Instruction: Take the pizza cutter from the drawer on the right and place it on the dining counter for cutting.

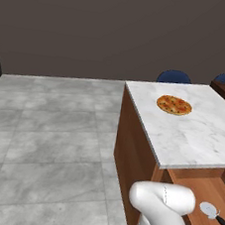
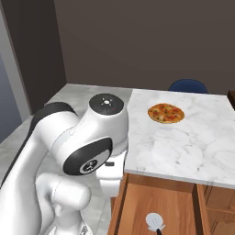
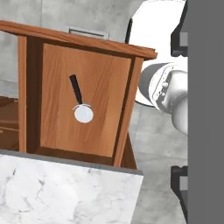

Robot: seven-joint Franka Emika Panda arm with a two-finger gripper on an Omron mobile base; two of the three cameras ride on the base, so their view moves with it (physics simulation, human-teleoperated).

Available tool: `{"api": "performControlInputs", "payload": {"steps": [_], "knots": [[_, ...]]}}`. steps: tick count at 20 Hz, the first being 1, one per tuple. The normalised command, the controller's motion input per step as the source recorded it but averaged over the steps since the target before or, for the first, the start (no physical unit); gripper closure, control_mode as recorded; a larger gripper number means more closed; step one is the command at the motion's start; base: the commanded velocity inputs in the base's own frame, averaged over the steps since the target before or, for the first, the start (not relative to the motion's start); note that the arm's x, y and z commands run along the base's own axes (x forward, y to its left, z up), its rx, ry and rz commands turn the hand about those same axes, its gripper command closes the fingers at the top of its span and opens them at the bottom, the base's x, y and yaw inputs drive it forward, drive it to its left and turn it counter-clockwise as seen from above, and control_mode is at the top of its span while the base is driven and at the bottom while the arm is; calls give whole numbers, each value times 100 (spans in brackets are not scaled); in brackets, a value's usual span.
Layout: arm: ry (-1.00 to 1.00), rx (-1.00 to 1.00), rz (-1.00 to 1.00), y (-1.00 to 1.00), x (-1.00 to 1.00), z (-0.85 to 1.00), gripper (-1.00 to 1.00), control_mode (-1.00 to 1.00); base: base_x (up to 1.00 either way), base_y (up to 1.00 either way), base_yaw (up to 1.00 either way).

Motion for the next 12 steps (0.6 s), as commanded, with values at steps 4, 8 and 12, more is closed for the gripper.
{"api": "performControlInputs", "payload": {"steps": [4, 8, 12], "knots": [[11, 0, 18, -29, 34, -14, -100, -100, 0, 0, 0], [2, 0, 22, -28, 11, -22, -100, -100, 0, 0, 0], [0, -1, 31, -27, 1, -48, -100, -100, 0, 0, 0]]}}
